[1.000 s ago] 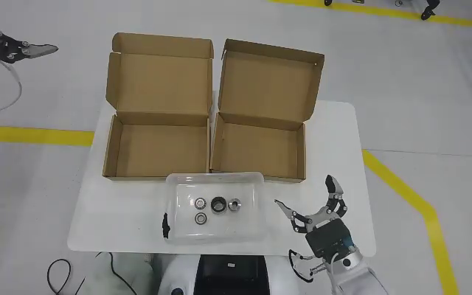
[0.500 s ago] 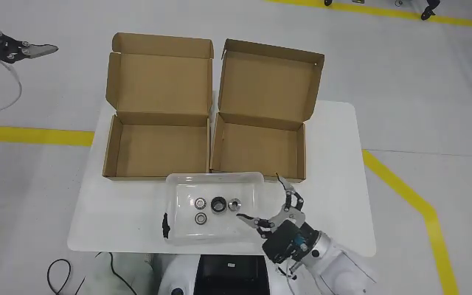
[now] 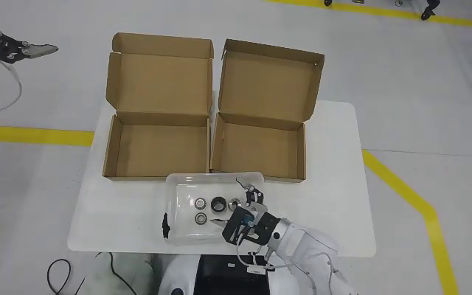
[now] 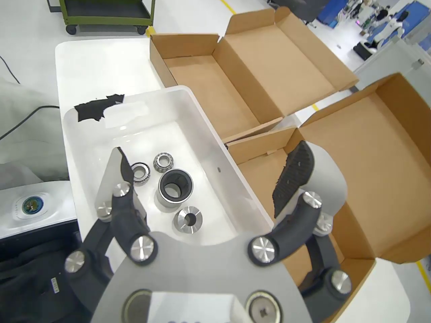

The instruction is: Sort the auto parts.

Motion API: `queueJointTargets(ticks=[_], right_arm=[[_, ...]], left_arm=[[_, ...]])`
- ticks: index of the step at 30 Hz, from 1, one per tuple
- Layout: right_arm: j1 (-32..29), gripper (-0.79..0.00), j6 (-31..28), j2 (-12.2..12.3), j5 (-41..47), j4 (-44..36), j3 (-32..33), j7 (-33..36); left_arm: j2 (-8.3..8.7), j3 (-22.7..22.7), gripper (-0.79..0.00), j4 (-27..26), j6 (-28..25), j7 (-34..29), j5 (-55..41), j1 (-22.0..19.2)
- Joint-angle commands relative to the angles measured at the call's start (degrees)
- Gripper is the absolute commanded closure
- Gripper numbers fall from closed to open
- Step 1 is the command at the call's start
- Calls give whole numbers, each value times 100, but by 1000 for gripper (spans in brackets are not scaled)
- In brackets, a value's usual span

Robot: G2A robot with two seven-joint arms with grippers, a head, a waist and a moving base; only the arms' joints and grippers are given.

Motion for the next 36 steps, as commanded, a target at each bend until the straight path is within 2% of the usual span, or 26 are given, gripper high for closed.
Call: queueJointTargets(ticks=[1,17,21,29,33,36], right_arm=[[-3,-785,-3,1,-24,-6,-1,-8],[46,-785,20,7,111,94,18,-33],[400,-785,-528,21,618,416,0,-35],[1295,-785,-1499,39,1311,1130,-61,553],[1686,-785,-1735,17,1515,1399,-304,1013],[1843,-751,-1757,2,1537,1482,-515,1296]], left_arm=[[0,0,-785,0,0,0,0,0],[0,0,-785,0,0,0,0,0],[0,0,-785,0,0,0,0,0],[0,0,-785,0,0,0,0,0],[0,0,-785,0,0,0,0,0],[0,0,-785,0,0,0,0,0]])
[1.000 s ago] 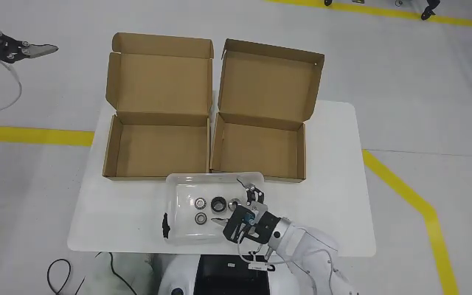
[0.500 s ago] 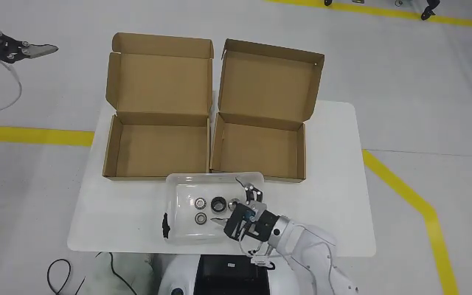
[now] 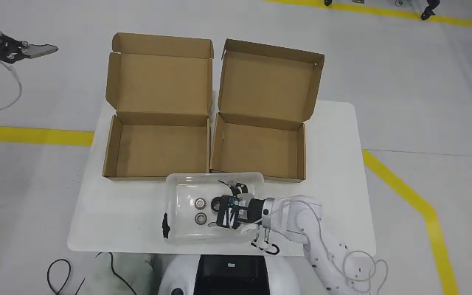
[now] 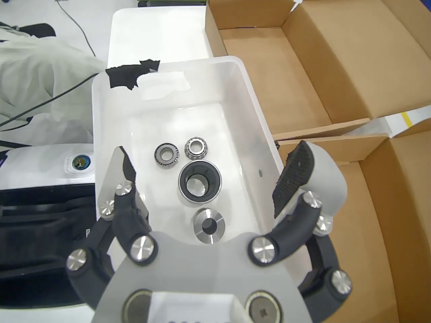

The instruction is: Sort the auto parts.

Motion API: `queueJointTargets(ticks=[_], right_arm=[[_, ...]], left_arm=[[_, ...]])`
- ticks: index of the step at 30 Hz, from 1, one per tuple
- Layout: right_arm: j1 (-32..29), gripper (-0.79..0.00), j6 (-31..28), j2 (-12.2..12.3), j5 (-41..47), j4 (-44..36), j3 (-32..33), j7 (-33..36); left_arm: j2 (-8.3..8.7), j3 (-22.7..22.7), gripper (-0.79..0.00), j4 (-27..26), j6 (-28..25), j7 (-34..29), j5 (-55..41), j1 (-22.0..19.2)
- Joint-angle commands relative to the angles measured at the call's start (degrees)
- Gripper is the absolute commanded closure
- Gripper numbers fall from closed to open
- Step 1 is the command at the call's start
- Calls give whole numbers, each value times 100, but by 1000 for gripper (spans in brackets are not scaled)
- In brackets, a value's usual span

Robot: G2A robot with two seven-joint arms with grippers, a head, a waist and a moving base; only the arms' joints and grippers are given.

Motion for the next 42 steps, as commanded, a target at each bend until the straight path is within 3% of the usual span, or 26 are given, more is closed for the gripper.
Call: queueJointTargets(ticks=[1,2,5,12,16,38,42], right_arm=[[61,-754,24,-6,7,32,-112,159],[83,-739,63,-9,26,52,-158,229],[132,-566,184,-16,63,75,-282,395],[302,-680,280,-28,148,201,-558,890],[323,-699,433,-24,206,255,-633,1215],[735,-674,827,-30,656,829,-982,1915],[857,-640,912,-47,687,973,-1072,1962]], left_arm=[[0,0,-785,0,0,0,0,0],[0,0,-785,0,0,0,0,0],[0,0,-785,0,0,0,0,0],[0,0,-785,0,0,0,0,0],[0,0,-785,0,0,0,0,0],[0,0,-785,0,0,0,0,0],[0,0,-785,0,0,0,0,0]])
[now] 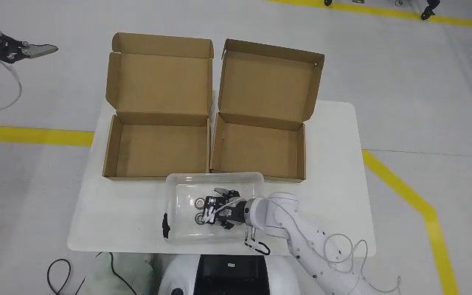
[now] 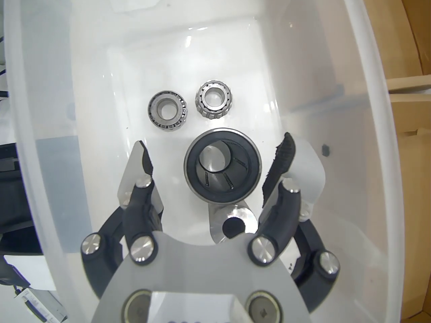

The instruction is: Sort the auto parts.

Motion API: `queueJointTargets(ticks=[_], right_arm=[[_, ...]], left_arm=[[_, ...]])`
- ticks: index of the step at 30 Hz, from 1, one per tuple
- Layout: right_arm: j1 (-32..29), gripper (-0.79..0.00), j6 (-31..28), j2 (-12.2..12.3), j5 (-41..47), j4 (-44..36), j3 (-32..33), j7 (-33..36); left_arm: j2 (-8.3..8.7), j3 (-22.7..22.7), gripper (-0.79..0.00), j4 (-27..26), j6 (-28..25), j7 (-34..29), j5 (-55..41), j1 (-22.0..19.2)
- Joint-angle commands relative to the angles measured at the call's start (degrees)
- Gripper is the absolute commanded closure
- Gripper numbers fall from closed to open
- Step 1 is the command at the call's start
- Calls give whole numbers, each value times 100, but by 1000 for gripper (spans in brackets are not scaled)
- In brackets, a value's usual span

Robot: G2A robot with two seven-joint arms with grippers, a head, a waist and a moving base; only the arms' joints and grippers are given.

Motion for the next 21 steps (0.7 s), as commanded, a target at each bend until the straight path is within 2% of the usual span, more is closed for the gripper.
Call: queueJointTargets(ticks=[1,3,4,6,8,9,10,21], right_arm=[[45,-600,29,-3,-13,38,-31,-26],[81,-511,31,4,-56,96,-47,-78],[93,-428,30,8,-81,120,-55,-96],[107,-332,33,17,-105,143,-63,-146],[113,-169,33,28,-121,155,-64,-191],[115,-120,31,34,-132,160,-64,-204],[118,0,29,40,-143,157,-65,-221],[-112,0,38,183,-216,-199,218,-1135]], left_arm=[[0,0,-785,0,0,0,0,0],[0,0,-785,0,0,0,0,0],[0,0,-785,0,0,0,0,0],[0,0,-785,0,0,0,0,0],[0,0,-785,0,0,0,0,0],[0,0,-785,0,0,0,0,0],[0,0,-785,0,0,0,0,0],[0,0,-785,0,0,0,0,0]])
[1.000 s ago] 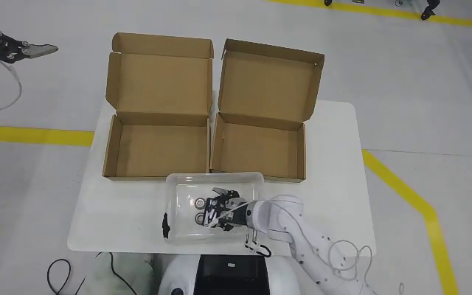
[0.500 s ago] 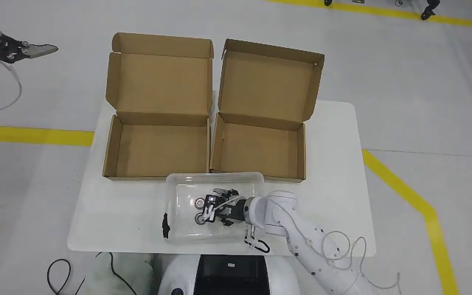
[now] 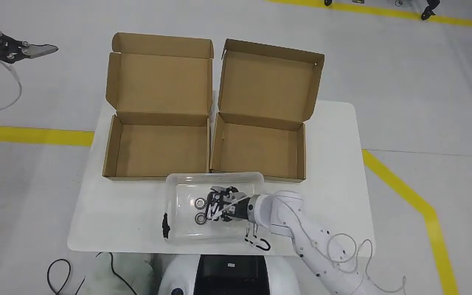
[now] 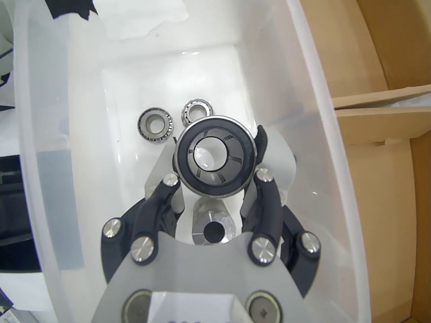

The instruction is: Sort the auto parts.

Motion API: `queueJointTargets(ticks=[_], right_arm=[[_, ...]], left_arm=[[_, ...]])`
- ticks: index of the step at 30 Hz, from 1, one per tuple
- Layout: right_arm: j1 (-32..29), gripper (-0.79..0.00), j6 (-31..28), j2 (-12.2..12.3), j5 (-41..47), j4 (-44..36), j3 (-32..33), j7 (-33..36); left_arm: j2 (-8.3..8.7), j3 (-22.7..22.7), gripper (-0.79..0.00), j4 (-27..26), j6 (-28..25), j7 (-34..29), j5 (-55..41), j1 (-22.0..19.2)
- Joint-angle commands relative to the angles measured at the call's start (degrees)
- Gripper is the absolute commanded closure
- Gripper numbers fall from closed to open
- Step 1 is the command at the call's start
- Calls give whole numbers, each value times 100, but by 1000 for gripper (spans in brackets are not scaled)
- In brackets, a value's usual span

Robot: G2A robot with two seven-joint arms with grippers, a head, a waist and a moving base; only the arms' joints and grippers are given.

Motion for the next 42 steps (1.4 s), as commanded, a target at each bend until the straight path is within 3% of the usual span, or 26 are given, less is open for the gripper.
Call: queueJointTargets(ticks=[1,10,21,42], right_arm=[[-60,0,-8,27,11,-73,58,-211],[-167,0,-178,115,211,-110,256,-1913],[502,0,-443,78,241,-57,170,-3619],[1413,0,208,9,1124,-147,767,-4860]], left_arm=[[0,0,-785,0,0,0,0,0],[0,0,-785,0,0,0,0,0],[0,0,-785,0,0,0,0,0],[0,0,-785,0,0,0,0,0]])
